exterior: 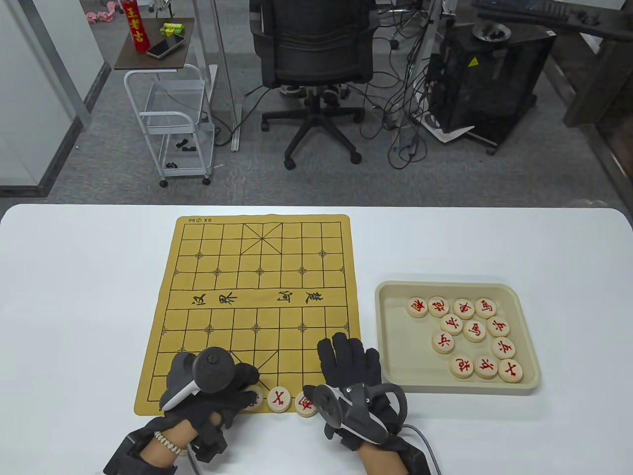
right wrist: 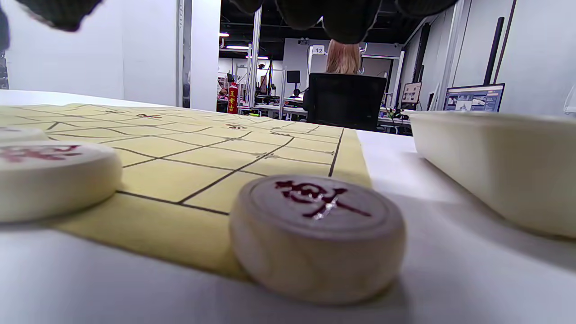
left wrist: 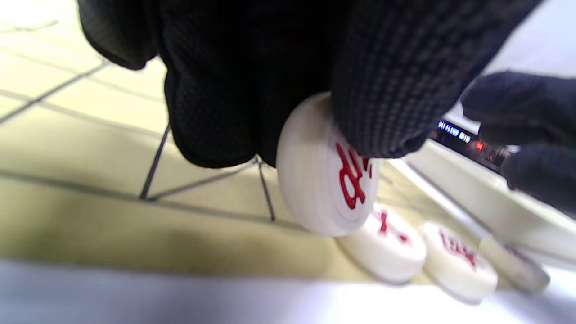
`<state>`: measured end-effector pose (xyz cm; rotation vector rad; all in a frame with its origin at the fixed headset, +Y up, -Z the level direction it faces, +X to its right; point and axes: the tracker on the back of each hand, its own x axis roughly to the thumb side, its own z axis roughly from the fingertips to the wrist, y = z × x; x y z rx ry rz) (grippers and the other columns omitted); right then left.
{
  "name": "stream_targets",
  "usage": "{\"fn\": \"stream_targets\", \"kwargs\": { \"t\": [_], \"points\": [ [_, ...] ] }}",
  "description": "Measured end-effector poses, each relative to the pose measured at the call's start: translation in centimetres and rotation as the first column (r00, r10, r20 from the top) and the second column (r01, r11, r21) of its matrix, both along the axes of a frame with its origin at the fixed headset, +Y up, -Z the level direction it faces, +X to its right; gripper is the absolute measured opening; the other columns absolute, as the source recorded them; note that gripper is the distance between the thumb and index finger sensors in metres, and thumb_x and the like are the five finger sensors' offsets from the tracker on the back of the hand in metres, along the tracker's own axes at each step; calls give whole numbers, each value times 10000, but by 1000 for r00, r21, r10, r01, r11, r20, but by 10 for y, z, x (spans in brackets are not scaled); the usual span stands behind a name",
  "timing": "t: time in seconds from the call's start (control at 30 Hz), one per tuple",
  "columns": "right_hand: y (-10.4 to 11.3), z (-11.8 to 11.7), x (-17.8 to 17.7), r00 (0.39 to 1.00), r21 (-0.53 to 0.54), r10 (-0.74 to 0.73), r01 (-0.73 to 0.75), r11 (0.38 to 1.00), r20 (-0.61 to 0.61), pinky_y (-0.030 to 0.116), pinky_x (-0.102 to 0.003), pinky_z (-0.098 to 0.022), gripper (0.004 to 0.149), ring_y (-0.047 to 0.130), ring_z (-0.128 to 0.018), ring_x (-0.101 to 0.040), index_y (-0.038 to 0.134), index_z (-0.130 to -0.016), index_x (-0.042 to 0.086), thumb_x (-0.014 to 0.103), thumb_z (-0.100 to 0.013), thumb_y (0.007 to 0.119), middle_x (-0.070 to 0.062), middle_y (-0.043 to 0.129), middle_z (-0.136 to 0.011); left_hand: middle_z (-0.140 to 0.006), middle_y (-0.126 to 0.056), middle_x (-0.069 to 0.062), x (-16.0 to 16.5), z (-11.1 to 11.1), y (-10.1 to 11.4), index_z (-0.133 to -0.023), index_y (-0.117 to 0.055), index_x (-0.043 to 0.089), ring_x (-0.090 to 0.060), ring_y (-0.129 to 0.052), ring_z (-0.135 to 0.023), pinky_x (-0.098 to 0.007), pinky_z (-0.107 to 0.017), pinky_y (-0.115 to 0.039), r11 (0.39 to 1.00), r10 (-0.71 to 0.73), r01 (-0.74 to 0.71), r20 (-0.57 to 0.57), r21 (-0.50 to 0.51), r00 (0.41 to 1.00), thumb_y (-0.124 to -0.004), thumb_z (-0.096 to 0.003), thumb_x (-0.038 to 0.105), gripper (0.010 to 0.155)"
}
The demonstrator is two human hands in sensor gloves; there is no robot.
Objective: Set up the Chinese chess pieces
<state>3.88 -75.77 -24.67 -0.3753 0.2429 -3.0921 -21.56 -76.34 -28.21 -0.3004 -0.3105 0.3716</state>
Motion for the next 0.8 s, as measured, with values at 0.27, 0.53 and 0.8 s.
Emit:
{"fn": "stream_targets", "kwargs": {
  "t": [0.27,0.53,0.8],
  "points": [
    [-1,3,-5,1000,-7,7,-7,1000,-17,483,-692,-776,886,557,-1126,-425,428,-1152,263,681,-429,724,-117,443,-1216,-842,-970,-50,7,0,-11,-891,-793,267,-310,-1020,-700,-634,-675,-637,995,-104,105,-31,3,994,-942,-349,404,578],
    [-2,4,-6,1000,-13,-3,3,1000,-18,487,-695,-771,878,557,-1126,-425,435,-1150,263,678,-433,726,-118,445,-1214,-908,-914,-57,15,6,-14,-909,-777,274,-323,-973,-762,-644,-691,-605,967,-243,244,-17,75,970,-924,-361,417,586],
    [-3,3,-5,1000,-35,-19,18,999,-17,486,-701,-772,877,549,-1130,-427,435,-1151,265,675,-434,731,-116,438,-1219,-1017,-809,-110,-16,12,24,-971,-716,261,-391,-873,-893,-683,-709,-537,930,-202,227,-115,288,973,-918,-354,457,678]
  ]
}}
